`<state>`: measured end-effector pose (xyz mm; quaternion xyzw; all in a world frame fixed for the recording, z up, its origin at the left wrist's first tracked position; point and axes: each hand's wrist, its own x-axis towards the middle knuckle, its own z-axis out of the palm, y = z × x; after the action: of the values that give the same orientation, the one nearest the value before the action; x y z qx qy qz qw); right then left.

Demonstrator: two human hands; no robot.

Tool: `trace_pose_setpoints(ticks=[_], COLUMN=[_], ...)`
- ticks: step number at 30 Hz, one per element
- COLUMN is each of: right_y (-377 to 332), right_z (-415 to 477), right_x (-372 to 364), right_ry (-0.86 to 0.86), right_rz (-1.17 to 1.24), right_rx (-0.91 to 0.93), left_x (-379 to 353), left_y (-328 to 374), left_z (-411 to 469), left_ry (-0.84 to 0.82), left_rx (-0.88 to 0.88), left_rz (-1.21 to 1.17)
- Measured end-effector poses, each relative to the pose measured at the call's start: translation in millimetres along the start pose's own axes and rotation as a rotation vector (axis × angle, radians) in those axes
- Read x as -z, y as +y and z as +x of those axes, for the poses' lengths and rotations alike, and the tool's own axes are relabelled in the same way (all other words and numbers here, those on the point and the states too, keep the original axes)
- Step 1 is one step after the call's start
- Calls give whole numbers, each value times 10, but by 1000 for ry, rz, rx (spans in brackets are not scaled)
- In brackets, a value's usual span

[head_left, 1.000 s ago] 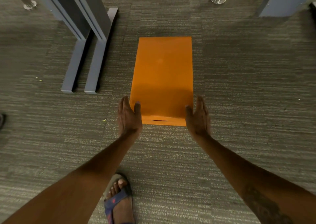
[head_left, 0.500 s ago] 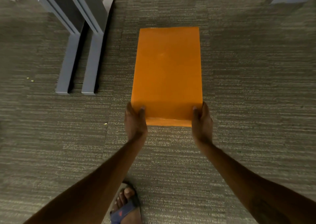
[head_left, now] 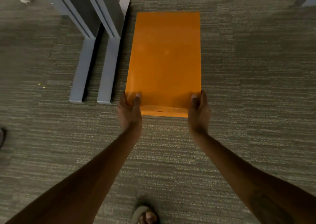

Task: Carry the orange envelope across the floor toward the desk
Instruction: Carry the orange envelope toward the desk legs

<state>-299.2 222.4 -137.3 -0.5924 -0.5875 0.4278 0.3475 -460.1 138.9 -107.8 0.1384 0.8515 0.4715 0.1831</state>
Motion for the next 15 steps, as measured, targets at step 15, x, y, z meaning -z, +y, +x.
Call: trace_pose_setpoints(ticks=[15], right_y=[-432], right_z=[312], right_x=[-1097], right_ry=[45], right_rz=[-84], right_rx=[34], left_x=[308], left_y=[-62], left_z=[1058], left_ry=[71], left_rx=[-57], left_rz=[75])
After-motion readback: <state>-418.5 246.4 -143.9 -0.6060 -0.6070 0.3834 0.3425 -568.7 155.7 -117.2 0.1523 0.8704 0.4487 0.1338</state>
